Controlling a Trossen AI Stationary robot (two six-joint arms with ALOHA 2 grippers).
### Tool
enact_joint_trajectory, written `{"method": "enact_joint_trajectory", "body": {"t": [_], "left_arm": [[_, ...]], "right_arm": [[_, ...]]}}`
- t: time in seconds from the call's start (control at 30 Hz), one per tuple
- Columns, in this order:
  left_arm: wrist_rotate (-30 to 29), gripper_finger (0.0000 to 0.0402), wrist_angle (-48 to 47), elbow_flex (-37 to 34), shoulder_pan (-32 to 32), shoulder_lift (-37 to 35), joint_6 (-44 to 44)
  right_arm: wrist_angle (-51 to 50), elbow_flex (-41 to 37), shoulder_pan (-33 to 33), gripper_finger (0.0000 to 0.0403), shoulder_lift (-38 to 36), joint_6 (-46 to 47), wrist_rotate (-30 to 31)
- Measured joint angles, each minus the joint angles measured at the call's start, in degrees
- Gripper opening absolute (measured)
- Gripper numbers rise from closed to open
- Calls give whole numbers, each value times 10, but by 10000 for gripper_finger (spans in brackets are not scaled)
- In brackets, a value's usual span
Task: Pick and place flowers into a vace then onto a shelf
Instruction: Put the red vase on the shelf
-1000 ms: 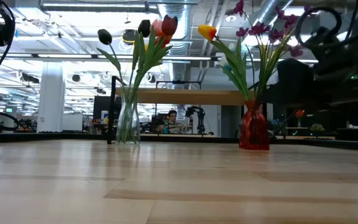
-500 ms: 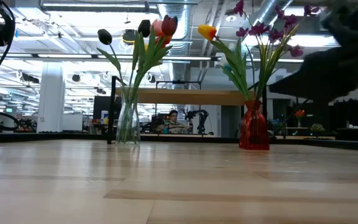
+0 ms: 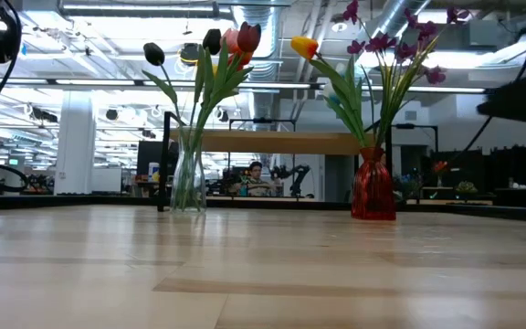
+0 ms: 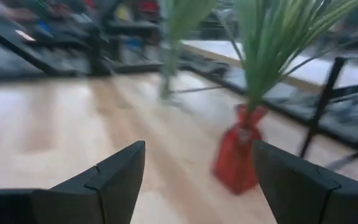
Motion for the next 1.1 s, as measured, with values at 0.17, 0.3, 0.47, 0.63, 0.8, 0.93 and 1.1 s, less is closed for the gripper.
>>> {"method": "enact_joint_trajectory", "body": {"t": [0.17, 0.3, 0.47, 0.63, 0.8, 0.93, 1.1], "left_arm": [[-11, 222, 0, 0, 0, 14, -33], [-12, 222, 1, 0, 0, 24, -48], [2, 222, 1, 0, 0, 34, -62], [34, 222, 1, 0, 0, 45, -69], [58, 222, 1, 0, 0, 58, -82], [78, 222, 1, 0, 0, 70, -97], [78, 222, 1, 0, 0, 87, -120]], "right_arm": [[135, -13, 89, 283, -101, -123, -1], [388, 8, 123, 283, -145, -431, -98], [657, 12, 115, 283, -153, -623, -276], [808, 12, 15, 283, -76, -708, -408], [1010, 11, -141, 283, 33, -829, -680], [1013, -7, -234, 283, 32, -857, -839], [1008, -87, -286, 283, -39, -834, -870]]}}
